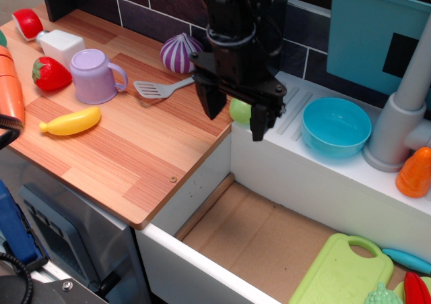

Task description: Put pear in bowl

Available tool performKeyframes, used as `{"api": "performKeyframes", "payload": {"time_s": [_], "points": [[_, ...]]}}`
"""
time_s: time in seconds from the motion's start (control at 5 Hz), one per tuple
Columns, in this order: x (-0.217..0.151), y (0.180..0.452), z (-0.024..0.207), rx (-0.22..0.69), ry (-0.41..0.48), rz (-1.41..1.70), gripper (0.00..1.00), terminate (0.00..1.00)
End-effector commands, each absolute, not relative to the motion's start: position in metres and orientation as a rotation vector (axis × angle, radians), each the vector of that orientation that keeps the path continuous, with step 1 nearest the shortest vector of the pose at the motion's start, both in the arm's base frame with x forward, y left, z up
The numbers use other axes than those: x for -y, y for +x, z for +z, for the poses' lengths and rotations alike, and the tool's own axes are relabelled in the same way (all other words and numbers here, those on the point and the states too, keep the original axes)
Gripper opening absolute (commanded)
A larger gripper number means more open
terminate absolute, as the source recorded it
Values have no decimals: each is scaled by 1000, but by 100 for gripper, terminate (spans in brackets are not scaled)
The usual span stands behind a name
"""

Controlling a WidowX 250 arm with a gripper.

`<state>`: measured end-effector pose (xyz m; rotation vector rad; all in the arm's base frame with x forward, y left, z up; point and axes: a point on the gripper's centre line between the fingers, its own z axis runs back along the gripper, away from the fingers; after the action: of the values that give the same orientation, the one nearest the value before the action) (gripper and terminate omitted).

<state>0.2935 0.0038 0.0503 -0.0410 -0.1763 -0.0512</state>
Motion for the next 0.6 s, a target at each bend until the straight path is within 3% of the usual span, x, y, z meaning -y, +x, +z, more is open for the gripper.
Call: {"api": "performKeyframes", "payload": {"time_s": [0.0,0.4], "points": [[-11,317,55,249,-57,-111,100,0],[-18,332,43,283,-66,-155,100,0]]}}
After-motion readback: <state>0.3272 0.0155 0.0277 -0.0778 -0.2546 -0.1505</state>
